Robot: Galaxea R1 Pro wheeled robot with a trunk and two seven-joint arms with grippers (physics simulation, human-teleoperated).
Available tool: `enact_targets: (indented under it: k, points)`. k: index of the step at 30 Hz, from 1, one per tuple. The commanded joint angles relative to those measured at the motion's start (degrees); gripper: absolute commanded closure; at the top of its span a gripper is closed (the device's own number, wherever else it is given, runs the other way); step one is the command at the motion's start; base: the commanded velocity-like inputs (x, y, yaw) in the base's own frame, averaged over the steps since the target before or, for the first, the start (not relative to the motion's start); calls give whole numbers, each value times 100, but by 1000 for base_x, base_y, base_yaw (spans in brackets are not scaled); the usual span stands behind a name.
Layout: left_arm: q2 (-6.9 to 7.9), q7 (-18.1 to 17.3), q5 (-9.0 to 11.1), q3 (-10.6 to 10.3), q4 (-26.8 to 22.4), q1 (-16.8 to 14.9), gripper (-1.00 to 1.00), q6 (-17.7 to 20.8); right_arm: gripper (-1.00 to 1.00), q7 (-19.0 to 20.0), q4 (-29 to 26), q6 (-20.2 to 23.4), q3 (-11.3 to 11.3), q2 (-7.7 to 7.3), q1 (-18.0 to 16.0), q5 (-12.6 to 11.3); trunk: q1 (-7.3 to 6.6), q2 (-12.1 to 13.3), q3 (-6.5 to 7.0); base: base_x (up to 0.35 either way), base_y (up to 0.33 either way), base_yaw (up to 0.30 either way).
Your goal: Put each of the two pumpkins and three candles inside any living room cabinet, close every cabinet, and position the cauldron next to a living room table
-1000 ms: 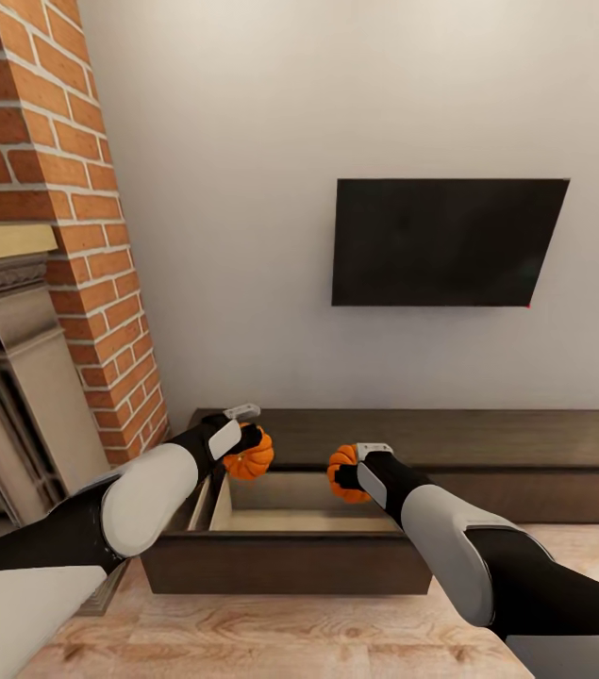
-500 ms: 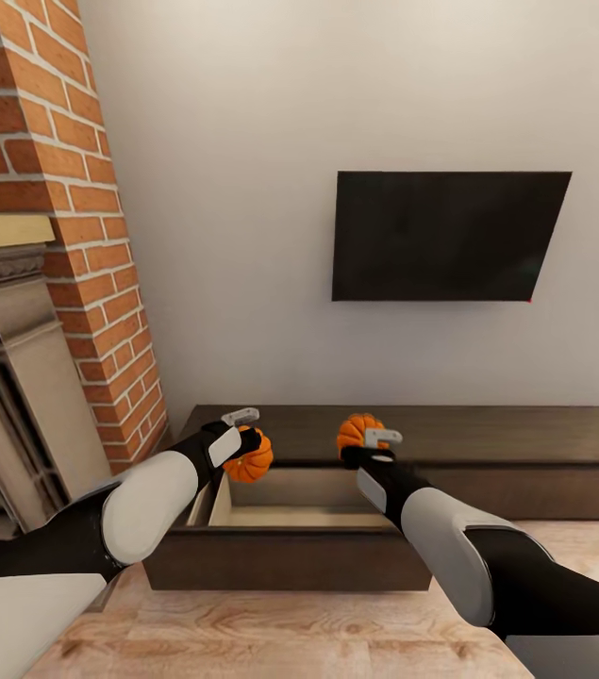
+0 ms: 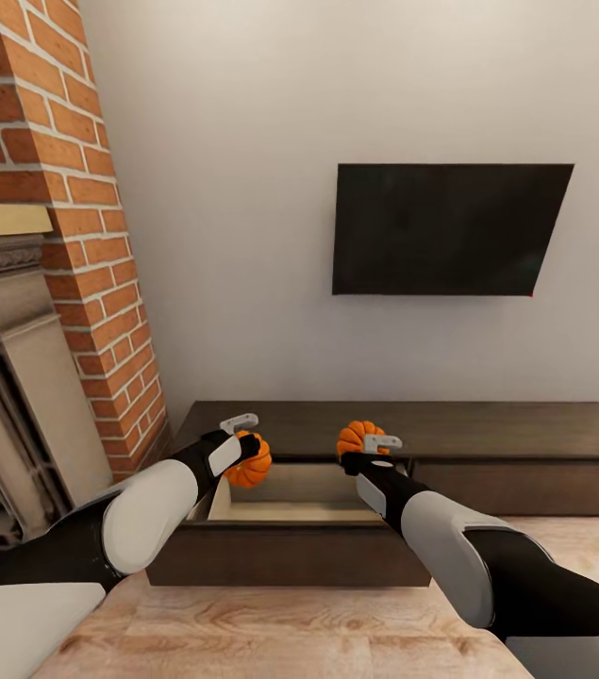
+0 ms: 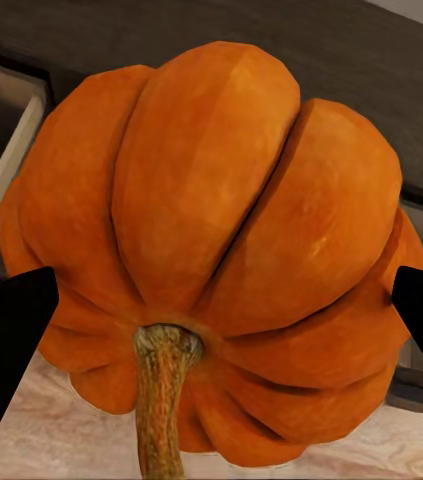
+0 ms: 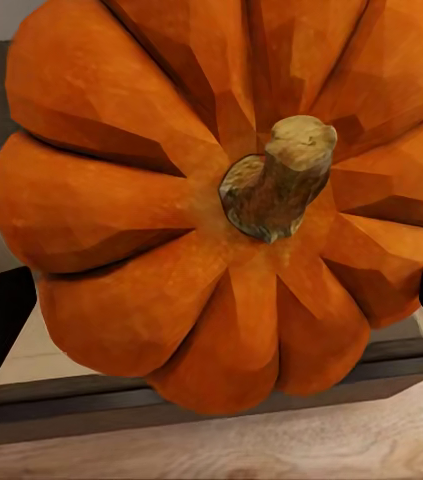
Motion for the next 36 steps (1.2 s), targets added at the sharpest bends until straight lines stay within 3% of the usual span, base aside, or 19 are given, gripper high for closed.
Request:
enact_targets:
  k: [1, 13, 17, 22, 28, 31, 33, 36]
  points:
    - [-3, 24, -38, 35, -13, -2, 100, 25, 100, 2, -5, 1, -32, 2, -3, 3, 22, -45, -24, 0, 0, 0]
    - [-3, 27, -36, 35, -13, 0, 100, -14, 100, -3, 120, 72, -30, 2, -3, -15, 286, -526, -239, 0, 0, 0]
    - [-3, 43, -23, 39, -16, 0, 100, 123, 100, -15, -160, 941, -30, 2, -3, -16, 374, -687, -311, 0, 0, 0]
    - [-3, 122, 2, 29, -113, 0, 100, 918, 100, -18, -1183, 2360, -60, 2, -3, -16, 483, -887, -401, 0, 0, 0]
    - [-3, 294, 5, 26, -687, 0, 100, 1374, 100, -34, -1394, 2675, -59, 2, -3, -16, 615, -1128, -509, 0, 0, 0]
    - [-3, 318, 15, 35, -1300, 0, 100, 1982, 100, -59, -1451, 2786, -57, 2, -6, -16, 681, -1248, -563, 0, 0, 0]
    - [-3, 329, 59, 39, -1962, 0, 100, 2493, 100, -157, -1639, 2934, -58, 2, -10, -16, 725, -1328, -599, 0, 0, 0]
    - [-3, 331, 140, 31, -2555, 0, 100, 2970, 100, -269, -1804, 3142, -53, 2, -10, -16, 791, -1449, -652, 0, 0, 0]
